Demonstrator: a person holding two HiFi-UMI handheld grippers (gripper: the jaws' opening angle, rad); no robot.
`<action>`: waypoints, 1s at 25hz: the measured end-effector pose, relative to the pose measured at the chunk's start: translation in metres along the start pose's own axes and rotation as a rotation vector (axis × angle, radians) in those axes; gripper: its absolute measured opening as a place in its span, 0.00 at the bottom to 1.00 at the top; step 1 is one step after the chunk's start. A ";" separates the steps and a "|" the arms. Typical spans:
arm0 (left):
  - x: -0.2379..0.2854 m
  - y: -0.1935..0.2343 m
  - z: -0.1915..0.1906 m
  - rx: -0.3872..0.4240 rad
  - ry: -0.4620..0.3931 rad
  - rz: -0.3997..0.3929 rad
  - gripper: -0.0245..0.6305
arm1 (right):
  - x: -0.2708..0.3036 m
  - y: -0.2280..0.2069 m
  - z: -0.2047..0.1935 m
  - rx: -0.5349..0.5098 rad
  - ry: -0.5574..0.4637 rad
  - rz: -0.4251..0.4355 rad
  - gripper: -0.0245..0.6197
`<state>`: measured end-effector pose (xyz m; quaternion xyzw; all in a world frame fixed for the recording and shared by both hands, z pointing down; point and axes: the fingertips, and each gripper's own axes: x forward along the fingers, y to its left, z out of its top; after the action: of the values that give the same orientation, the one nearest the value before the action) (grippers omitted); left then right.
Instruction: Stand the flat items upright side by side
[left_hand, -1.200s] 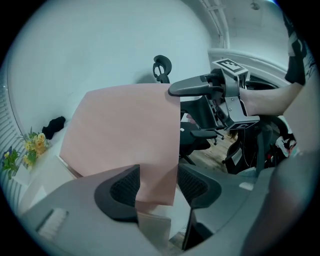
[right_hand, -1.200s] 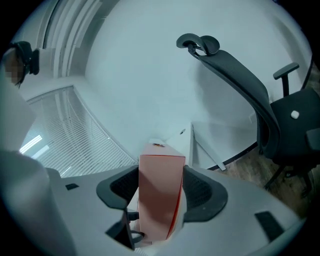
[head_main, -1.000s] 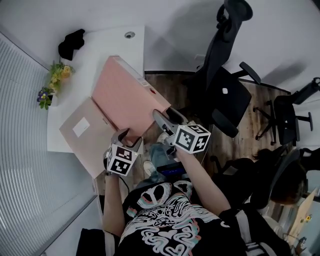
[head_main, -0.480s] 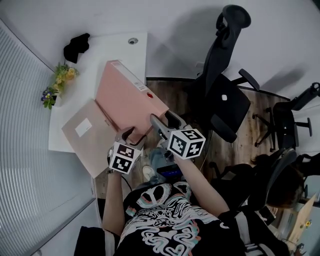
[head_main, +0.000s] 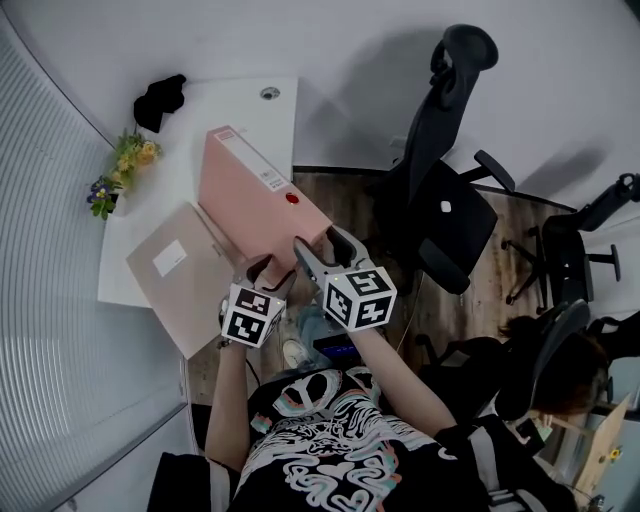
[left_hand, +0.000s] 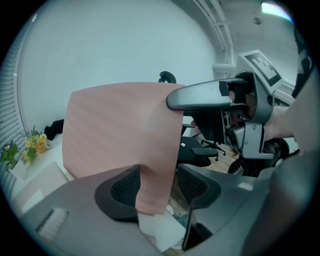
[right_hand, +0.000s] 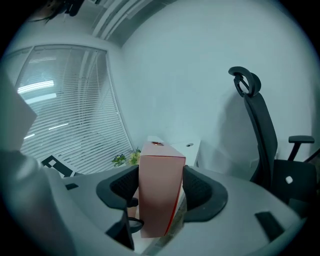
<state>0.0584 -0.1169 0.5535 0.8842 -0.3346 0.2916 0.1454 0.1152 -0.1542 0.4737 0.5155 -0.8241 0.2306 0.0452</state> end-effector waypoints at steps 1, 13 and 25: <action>-0.001 0.000 0.001 0.003 -0.006 0.006 0.39 | 0.000 0.003 0.000 -0.019 -0.001 -0.001 0.46; -0.008 0.004 -0.002 -0.002 -0.015 0.021 0.37 | 0.000 0.028 0.000 -0.183 0.020 -0.014 0.47; -0.022 0.009 -0.012 -0.037 -0.026 0.047 0.38 | -0.002 0.057 -0.008 -0.399 0.050 -0.003 0.48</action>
<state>0.0340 -0.1069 0.5504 0.8769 -0.3626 0.2774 0.1503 0.0651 -0.1286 0.4607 0.4917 -0.8512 0.0754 0.1673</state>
